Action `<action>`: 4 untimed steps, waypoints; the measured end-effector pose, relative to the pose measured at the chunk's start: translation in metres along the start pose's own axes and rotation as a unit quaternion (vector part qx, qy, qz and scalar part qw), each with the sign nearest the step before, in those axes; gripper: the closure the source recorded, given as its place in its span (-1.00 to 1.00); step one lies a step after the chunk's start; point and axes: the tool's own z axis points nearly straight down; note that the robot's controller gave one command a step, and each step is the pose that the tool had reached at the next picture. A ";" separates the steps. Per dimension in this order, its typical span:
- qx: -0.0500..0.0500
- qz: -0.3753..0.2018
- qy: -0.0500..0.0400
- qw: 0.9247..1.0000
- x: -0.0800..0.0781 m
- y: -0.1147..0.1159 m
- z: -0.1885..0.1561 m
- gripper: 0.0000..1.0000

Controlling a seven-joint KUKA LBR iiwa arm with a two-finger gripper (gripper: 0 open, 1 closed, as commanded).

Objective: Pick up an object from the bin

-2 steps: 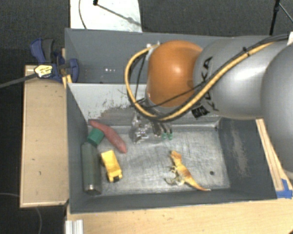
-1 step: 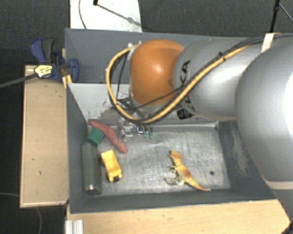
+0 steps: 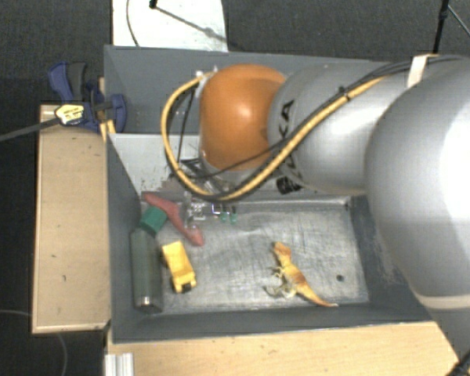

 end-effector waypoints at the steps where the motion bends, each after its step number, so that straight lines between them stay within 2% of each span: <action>1: -0.001 -0.103 0.000 0.995 0.010 -0.021 0.040 1.00; 2: -0.001 -0.208 0.000 0.978 0.054 0.016 0.012 -1.00; 3: 0.000 -0.206 0.001 0.978 0.054 0.014 0.014 -1.00; 4: -0.002 -0.245 -0.007 0.970 0.049 0.001 0.077 1.00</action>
Offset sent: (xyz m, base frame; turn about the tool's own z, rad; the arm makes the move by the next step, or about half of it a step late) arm -0.0535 0.0161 -0.0142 -0.4175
